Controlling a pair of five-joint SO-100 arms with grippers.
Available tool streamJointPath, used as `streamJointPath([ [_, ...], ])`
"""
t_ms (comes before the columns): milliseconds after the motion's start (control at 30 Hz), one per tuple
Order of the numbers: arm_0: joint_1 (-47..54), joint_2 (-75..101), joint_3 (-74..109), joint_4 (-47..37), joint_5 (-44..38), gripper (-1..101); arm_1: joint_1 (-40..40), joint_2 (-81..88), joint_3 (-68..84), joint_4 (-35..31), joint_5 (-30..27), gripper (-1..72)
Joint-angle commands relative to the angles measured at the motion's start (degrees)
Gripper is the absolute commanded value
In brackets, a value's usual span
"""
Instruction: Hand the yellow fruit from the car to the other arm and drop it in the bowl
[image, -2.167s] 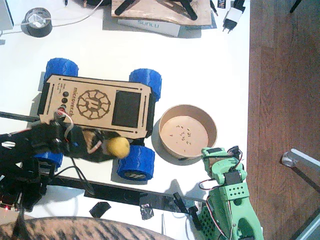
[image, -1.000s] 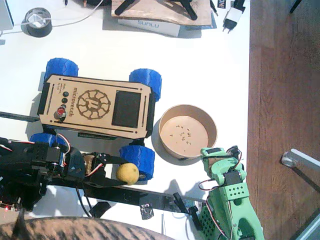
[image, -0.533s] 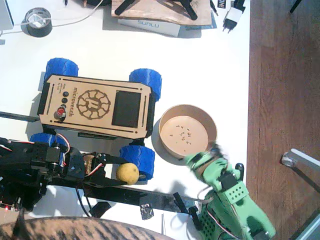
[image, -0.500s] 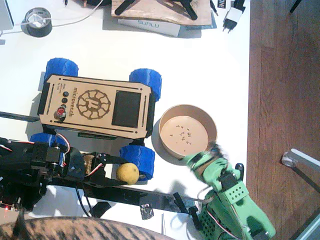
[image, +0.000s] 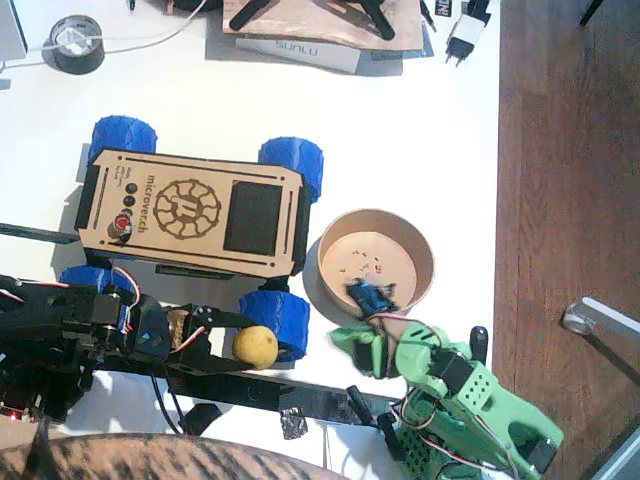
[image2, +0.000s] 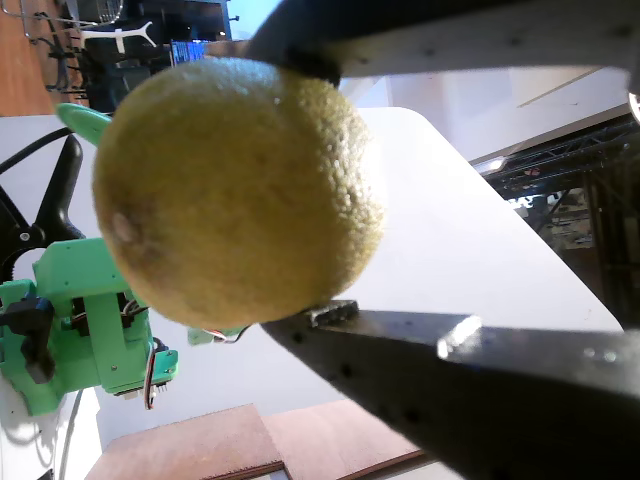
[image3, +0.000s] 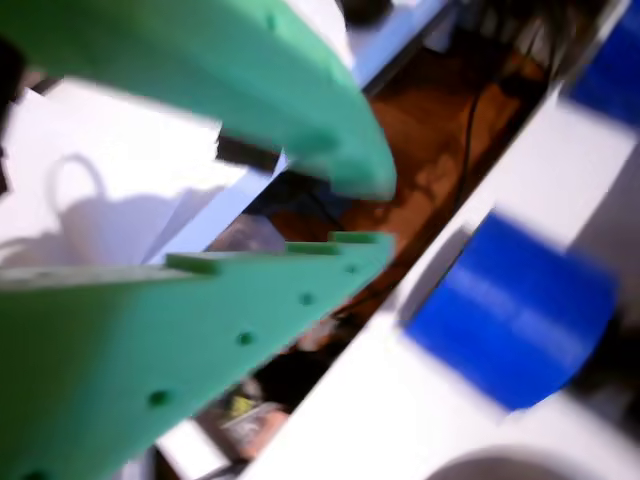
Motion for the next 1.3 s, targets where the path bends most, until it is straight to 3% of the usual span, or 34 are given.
streamJointPath([
  [0,0.35,0.88,-0.79,-1.23,-0.88,0,-3.96,-1.23,-3.25,-2.37,-0.79,15.7],
  [200,0.26,0.7,-0.79,-0.88,-0.88,0,-6.33,-2.2,-2.29,0.88,1.58,32.6],
  [400,0.18,0.97,1.23,-2.72,-0.88,0,-6.86,-7.03,-2.9,-3.43,4.92,39.3],
  [633,0.09,1.49,5.27,-8.17,-0.88,0,-6.68,-12.39,-5.01,-11.87,6.42,40.2],
  [900,0.09,1.76,5.27,-8.35,-0.88,0,-6.86,-23.12,-7.29,-21.62,8.7,40.0],
  [1267,0.09,1.76,5.27,-8.53,-0.88,0,-6.15,-34.45,-14.68,-26.37,9.76,40.6],
])
